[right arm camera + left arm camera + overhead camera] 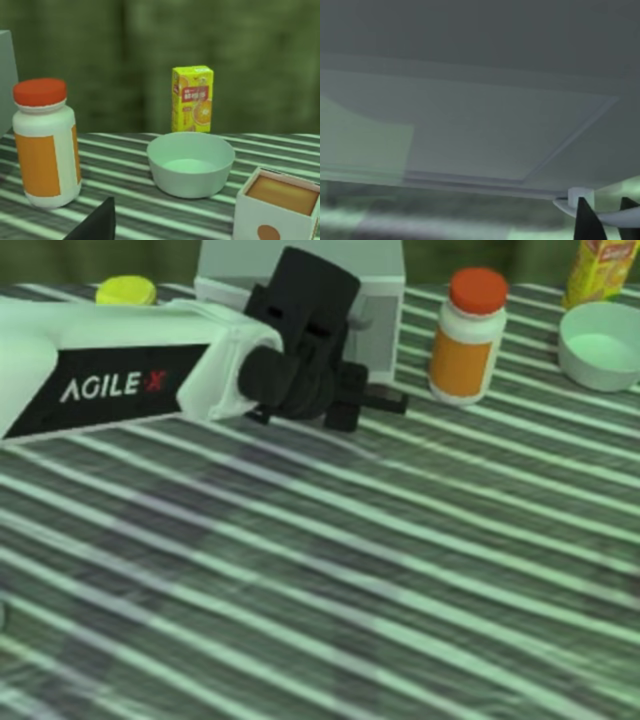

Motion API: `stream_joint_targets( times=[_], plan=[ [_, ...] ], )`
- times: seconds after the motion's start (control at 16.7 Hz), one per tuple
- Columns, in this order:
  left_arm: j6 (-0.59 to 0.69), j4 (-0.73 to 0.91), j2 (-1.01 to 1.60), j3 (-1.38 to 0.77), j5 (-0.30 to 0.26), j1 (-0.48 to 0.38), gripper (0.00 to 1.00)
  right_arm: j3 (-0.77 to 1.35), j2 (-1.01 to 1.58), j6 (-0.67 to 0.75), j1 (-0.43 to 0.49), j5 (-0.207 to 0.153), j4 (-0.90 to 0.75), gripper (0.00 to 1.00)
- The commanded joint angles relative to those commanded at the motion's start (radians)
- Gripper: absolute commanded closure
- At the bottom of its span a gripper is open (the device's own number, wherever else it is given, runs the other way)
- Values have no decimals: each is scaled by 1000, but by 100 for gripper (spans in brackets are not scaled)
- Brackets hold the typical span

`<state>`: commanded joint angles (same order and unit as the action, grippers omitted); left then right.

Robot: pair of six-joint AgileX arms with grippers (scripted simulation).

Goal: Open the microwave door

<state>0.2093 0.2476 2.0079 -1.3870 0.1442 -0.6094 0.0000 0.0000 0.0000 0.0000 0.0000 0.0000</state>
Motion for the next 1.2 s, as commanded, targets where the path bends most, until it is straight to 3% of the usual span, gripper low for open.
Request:
stream_joint_targets(
  times=[0.72,1.2],
  plan=[
    [0,0,0,0,0,0,100,0,0,0,0,0,0,0],
    [-44,-19,-28,42,-37,12,100,0,0,0,0,0,0,0]
  ],
)
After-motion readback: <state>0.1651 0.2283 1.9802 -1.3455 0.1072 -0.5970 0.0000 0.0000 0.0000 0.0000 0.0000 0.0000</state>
